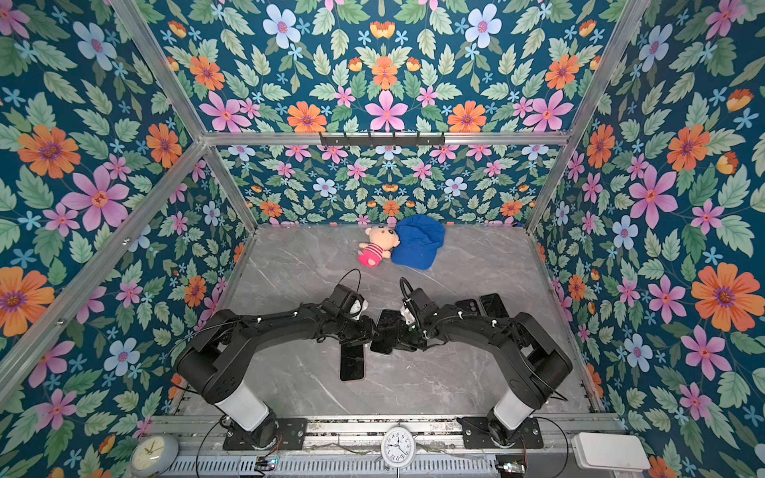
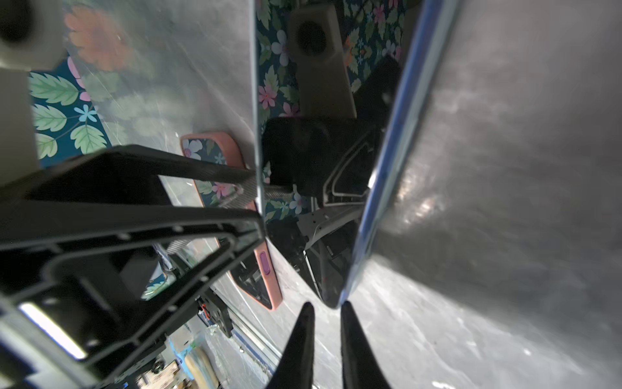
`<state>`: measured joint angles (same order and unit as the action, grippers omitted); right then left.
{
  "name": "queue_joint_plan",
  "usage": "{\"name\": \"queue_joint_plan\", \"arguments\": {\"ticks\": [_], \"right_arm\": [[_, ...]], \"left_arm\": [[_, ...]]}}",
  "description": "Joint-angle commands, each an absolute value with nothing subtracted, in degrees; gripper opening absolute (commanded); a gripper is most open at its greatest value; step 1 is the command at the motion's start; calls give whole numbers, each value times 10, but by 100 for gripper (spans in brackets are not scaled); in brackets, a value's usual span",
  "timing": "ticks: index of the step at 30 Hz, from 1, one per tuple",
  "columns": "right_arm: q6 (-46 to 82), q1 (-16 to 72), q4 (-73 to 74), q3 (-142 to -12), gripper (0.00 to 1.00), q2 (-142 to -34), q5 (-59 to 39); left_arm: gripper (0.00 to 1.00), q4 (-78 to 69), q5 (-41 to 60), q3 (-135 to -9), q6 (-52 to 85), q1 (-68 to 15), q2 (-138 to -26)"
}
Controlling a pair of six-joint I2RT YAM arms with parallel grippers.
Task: Put the phone into the phone case
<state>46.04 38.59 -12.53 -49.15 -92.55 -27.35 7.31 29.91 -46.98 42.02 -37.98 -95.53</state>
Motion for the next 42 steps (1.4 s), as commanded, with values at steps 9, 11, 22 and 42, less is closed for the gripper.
{"name": "queue_joint_plan", "arguments": {"ticks": [9, 11, 22, 42], "right_arm": [[306, 290, -214, -588, 21, -976, -216], [288, 286, -220, -617, 24, -998, -217], [248, 285, -210, -695, 28, -1090, -228], [466, 295, -94, -481, 23, -905, -308]], "left_arm": [[55, 82, 292, -481, 412, -380, -966], [56, 84, 292, -484, 411, -380, -968], [57, 82, 295, -487, 412, -380, -980], [56, 48, 322, -478, 450, -413, -986]]}}
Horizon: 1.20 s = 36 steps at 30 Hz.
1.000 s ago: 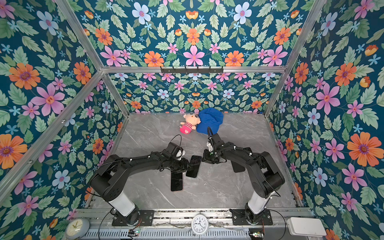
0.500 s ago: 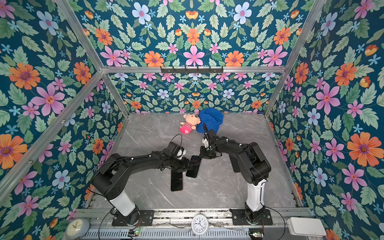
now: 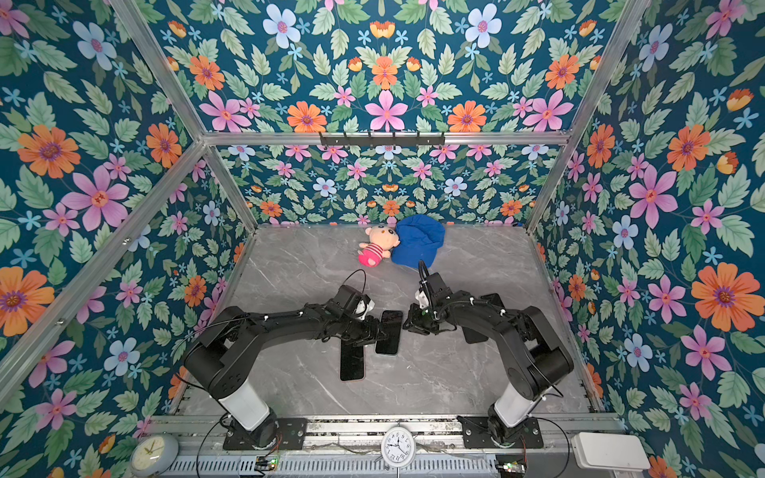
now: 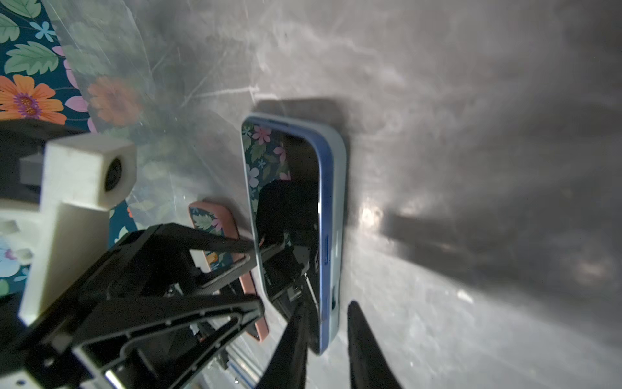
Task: Put the phone into the phone case
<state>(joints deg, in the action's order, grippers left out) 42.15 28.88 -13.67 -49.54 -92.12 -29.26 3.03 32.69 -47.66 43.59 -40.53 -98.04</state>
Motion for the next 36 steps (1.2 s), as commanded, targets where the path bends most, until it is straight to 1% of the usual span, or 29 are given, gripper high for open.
{"name": "queue_joint_plan", "arguments": {"ticks": [1, 7, 14, 20, 36], "right_arm": [[466, 299, -95, -473, 23, -899, -302], [455, 317, -104, -454, 24, -905, -280], [452, 331, -106, -453, 28, -920, -266], [451, 335, -96, -465, 27, -937, -272], [448, 352, -142, -497, 25, -910, -265]], "left_arm": [[56, 46, 322, -479, 452, -416, -986], [54, 24, 323, -471, 466, -424, -989], [53, 9, 324, -461, 472, -425, -992], [52, 2, 327, -462, 474, -425, -1000], [52, -10, 329, -457, 474, -425, -1008]]}}
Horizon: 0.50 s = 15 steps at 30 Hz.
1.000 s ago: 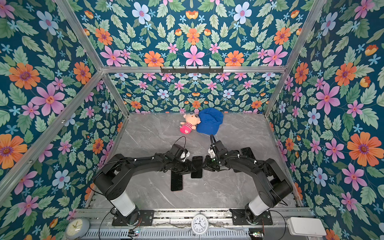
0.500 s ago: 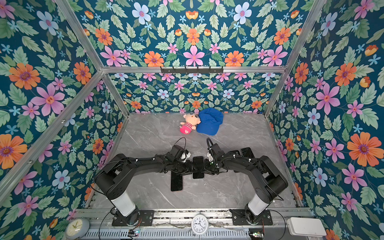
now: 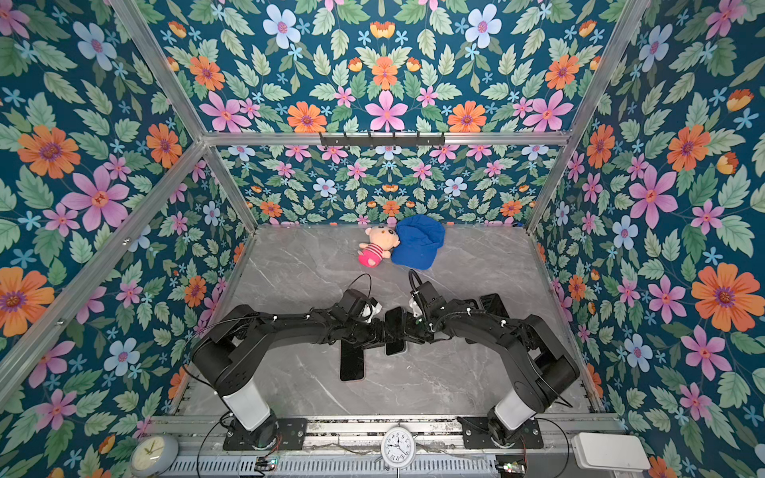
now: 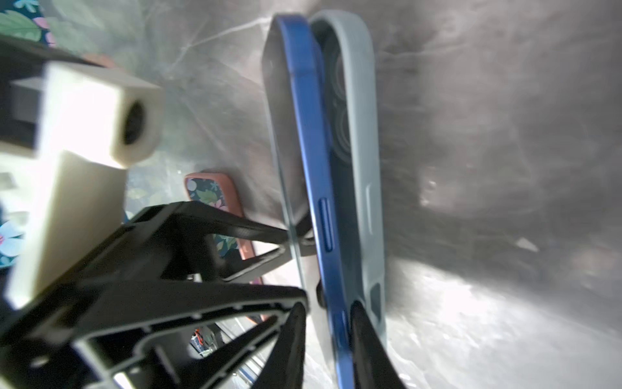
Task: Put the phone into the phone case
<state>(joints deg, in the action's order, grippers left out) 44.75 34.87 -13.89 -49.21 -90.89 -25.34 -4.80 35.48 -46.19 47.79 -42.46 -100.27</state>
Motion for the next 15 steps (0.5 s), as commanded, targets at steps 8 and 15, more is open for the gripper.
{"name": "queue_joint_plan", "arguments": {"ticks": [8, 15], "right_arm": [[456, 355, -127, -497, 21, -931, -269], [456, 355, -126, -504, 12, -932, -266]], "left_arm": [[51, -12, 329, -454, 474, -427, -1005], [51, -13, 326, -450, 475, -425, -1000]]}}
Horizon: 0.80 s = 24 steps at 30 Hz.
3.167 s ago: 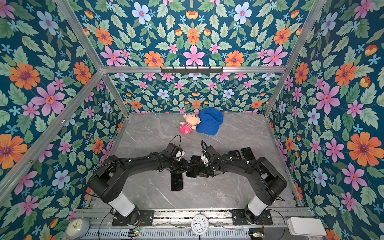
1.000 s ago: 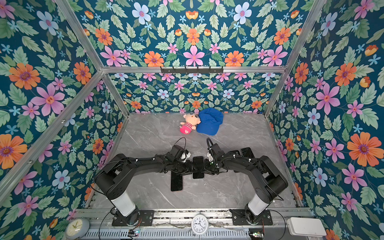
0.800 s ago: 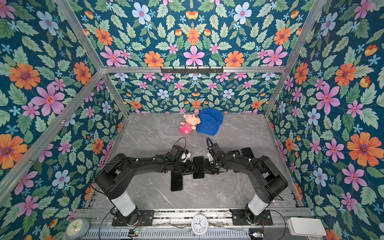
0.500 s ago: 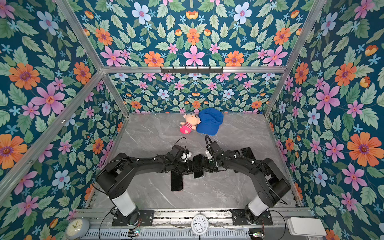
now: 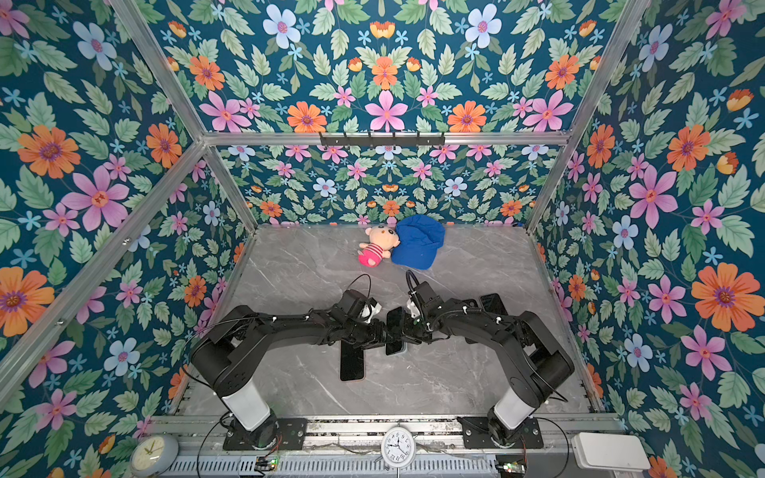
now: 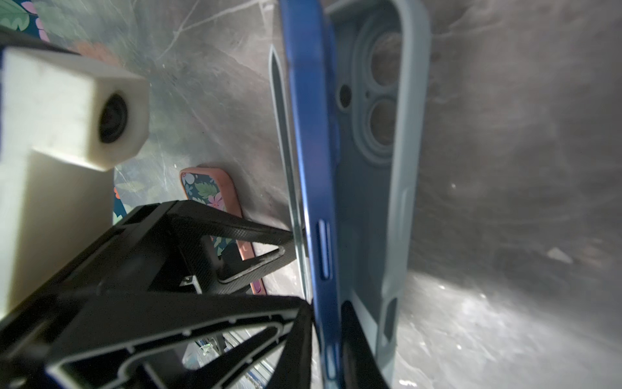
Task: Put the phone into the phone case
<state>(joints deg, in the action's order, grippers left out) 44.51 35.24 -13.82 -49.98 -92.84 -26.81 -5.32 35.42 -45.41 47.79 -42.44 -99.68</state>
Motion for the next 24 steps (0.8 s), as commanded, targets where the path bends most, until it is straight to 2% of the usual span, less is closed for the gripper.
{"name": "queue_joint_plan", "arguments": {"ticks": [1, 12, 19, 24], "right_arm": [[455, 355, -126, -506, 11, -932, -268], [366, 335, -210, -551, 1, -928, -272], [264, 286, -222, -561, 0, -917, -382], [195, 284, -230, -567, 0, -907, -472]], "left_arm": [[51, -13, 326, -449, 474, -427, -999], [52, 1, 315, -452, 462, -413, -953], [60, -2, 377, -486, 402, -327, -908], [75, -101, 481, -481, 404, -288, -918]]}}
